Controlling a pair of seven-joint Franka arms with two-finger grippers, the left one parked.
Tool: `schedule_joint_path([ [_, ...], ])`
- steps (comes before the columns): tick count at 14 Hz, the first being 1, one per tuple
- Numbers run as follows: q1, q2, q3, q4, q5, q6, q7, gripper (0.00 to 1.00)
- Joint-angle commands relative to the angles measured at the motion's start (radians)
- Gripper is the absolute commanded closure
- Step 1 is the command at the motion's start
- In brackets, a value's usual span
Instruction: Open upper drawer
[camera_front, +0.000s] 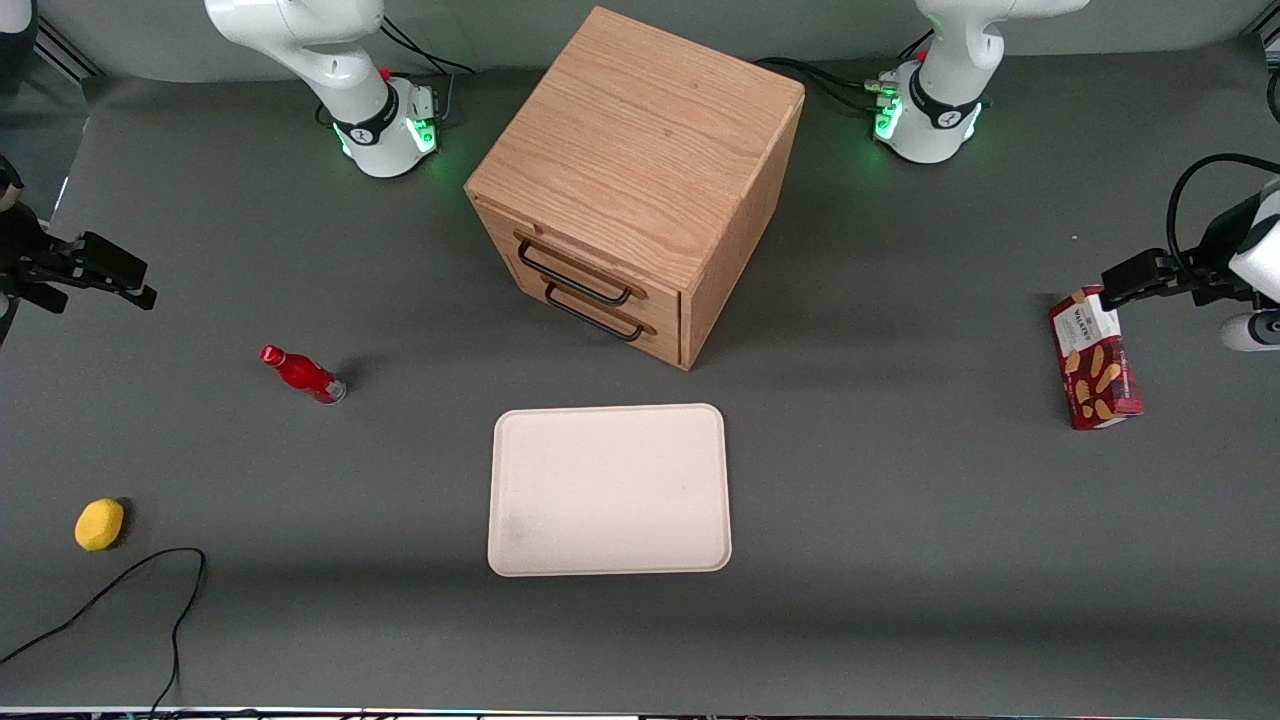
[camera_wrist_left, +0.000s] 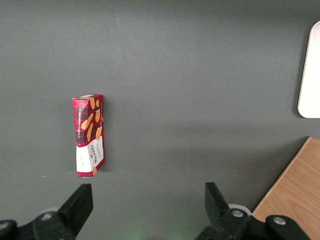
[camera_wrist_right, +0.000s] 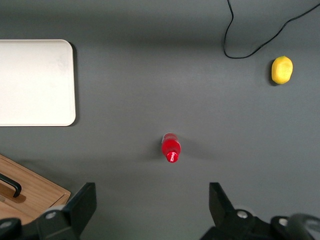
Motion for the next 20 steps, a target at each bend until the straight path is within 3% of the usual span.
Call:
schedule_joint_path([
  [1,-0.005,-0.007,0.002,0.002,0.006,-0.008,-0.025,0.0],
  [15,0.007,0.014,0.007,0.005,0.015,0.065,-0.001,0.0],
  [20,0.062,0.061,0.007,0.008,0.011,0.118,-0.003,0.0],
])
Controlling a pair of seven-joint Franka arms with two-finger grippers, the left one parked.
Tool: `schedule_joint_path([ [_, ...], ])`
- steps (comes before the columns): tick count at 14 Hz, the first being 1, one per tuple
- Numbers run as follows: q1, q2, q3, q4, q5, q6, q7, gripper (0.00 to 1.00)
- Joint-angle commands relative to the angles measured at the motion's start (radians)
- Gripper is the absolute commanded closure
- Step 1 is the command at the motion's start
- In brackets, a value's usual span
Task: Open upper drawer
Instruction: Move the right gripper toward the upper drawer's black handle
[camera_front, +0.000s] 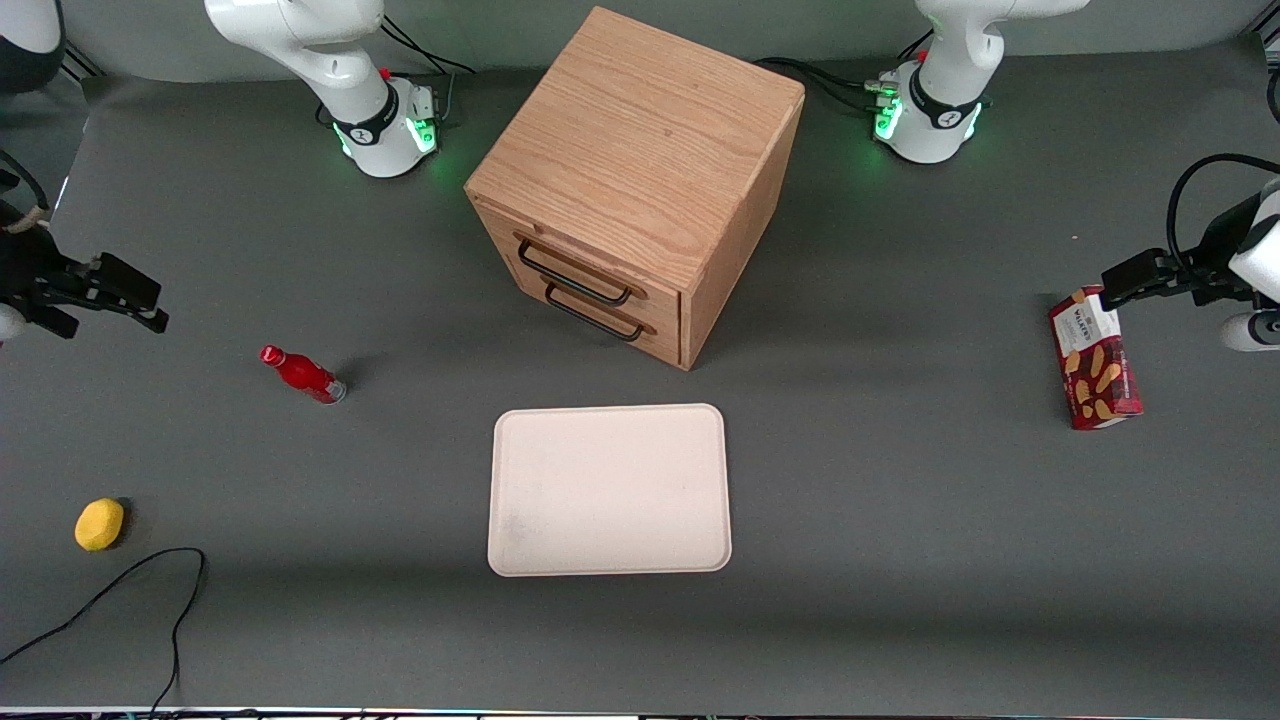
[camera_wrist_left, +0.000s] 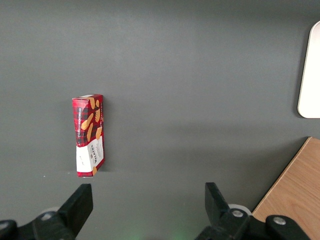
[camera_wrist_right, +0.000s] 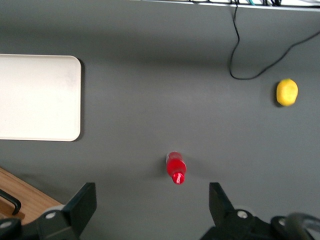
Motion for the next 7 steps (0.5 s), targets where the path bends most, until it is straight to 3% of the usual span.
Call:
schedule_joint_path([
  [1,0.051,0.032,-0.003,0.01,0.015,0.02,-0.002,0.0],
  [7,0.16,0.052,0.005,0.01,0.015,0.036,-0.015,0.0],
])
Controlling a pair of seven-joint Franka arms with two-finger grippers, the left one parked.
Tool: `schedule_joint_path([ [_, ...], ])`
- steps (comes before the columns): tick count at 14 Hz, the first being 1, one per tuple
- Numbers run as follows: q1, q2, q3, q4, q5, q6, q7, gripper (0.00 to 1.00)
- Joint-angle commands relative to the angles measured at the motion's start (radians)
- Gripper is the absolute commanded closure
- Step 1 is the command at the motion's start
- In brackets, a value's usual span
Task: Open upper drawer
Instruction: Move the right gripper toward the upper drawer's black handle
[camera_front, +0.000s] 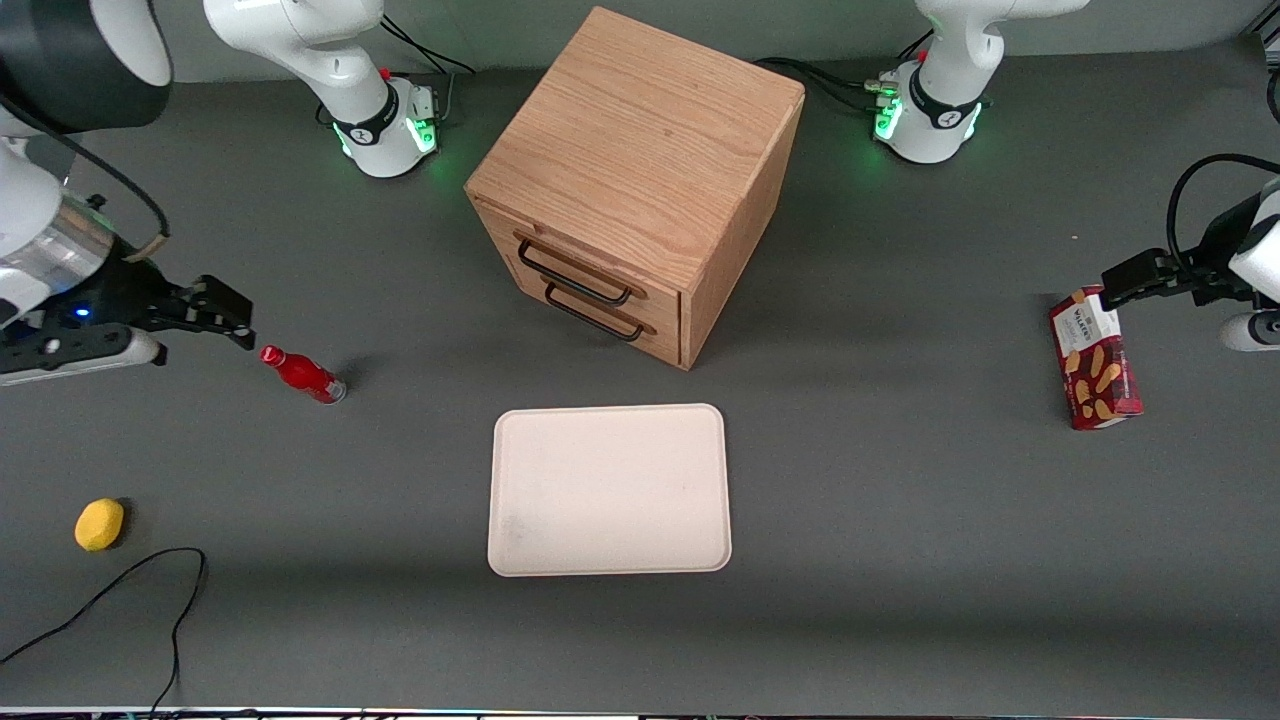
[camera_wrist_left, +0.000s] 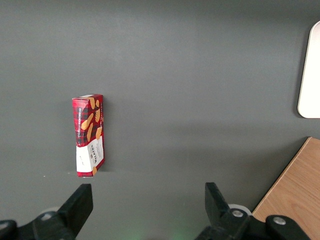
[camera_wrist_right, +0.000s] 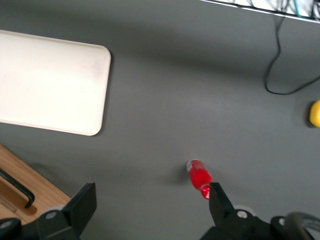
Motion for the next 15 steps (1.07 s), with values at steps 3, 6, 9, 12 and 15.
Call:
schedule_joint_path([
  [3,0.092,-0.007,-0.002,0.011,0.01,0.009,-0.016,0.0],
  [6,0.174,-0.007,-0.002,0.01,0.008,0.011,-0.016,0.0],
  [9,0.244,-0.004,-0.002,0.014,0.014,0.014,-0.018,0.0],
  [12,0.324,-0.001,0.0,0.013,0.014,0.013,-0.019,0.0],
  [15,0.398,0.006,-0.002,0.013,0.008,0.013,-0.024,0.0],
])
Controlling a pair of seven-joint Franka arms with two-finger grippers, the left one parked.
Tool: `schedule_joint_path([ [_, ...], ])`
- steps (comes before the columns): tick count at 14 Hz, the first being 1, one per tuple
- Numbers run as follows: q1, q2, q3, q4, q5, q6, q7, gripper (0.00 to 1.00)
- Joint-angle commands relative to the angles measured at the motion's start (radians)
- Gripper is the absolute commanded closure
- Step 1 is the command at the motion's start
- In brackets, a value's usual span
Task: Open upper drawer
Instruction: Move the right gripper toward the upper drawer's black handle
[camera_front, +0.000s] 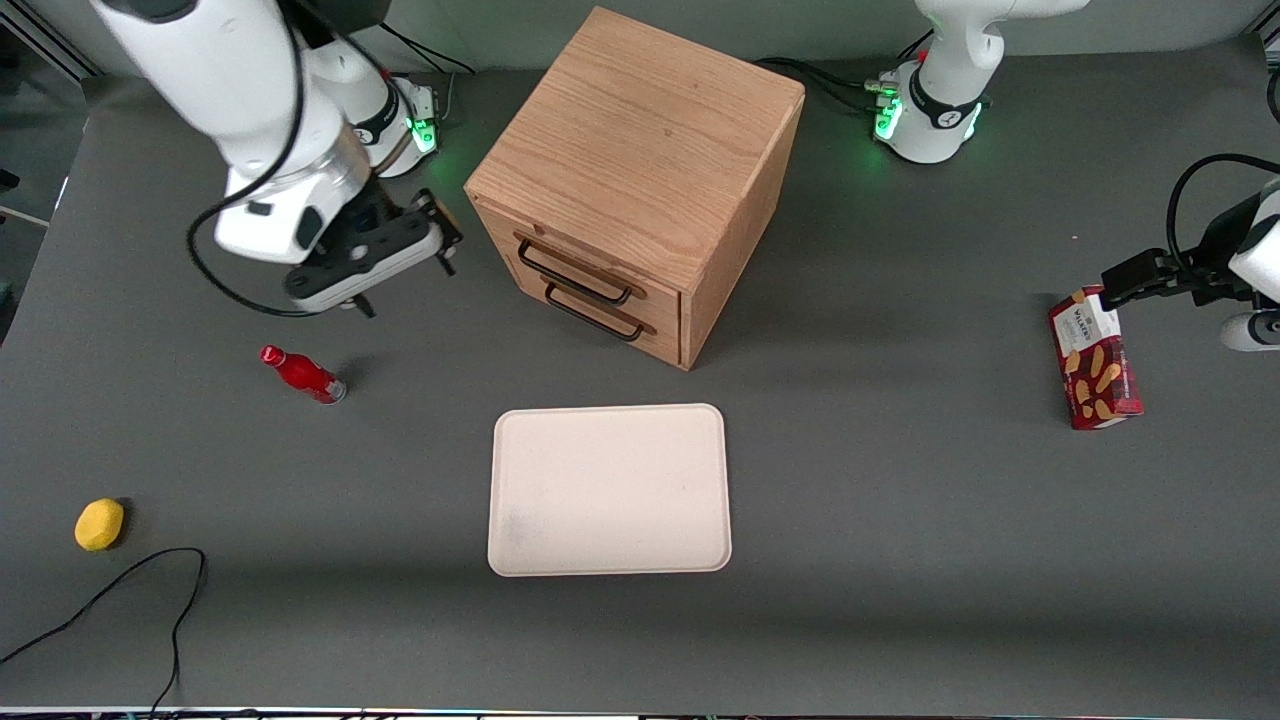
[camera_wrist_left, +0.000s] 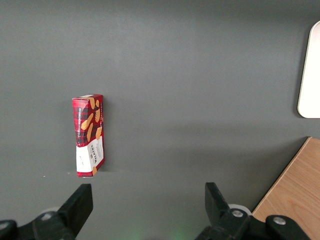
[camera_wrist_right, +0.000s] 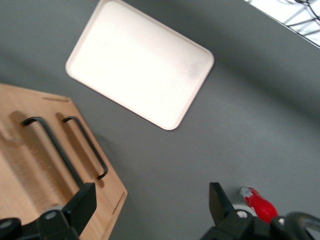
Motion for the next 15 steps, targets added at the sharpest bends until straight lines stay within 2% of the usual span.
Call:
schedule_joint_path([
  [1,0.065,0.006,-0.013,0.008,0.006,0.004,-0.025,0.0],
  [3,0.093,0.025,-0.013,0.011,0.004,0.004,-0.065,0.0],
  [9,0.095,0.109,-0.012,0.05,0.009,0.007,-0.197,0.0],
  [15,0.096,0.194,0.028,0.152,0.009,-0.039,-0.192,0.0],
])
